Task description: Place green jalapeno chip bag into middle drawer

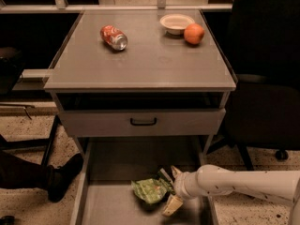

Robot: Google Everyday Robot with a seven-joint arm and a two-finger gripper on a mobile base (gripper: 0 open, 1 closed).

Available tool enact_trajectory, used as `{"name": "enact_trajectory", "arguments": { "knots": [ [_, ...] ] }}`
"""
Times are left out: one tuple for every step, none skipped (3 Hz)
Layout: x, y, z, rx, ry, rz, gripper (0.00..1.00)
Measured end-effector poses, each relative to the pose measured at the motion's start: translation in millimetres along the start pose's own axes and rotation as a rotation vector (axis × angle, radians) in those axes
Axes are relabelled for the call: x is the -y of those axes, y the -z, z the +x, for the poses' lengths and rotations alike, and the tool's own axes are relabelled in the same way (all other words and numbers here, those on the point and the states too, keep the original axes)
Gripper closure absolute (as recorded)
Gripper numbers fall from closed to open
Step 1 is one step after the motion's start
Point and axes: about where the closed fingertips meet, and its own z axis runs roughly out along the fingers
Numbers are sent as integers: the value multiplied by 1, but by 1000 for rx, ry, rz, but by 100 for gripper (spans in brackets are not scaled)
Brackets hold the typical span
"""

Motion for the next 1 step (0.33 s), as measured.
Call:
{"name": "enact_trajectory", "arguments": {
  "knots": [
    [0,0,0,0,0,0,0]
  ]
}}
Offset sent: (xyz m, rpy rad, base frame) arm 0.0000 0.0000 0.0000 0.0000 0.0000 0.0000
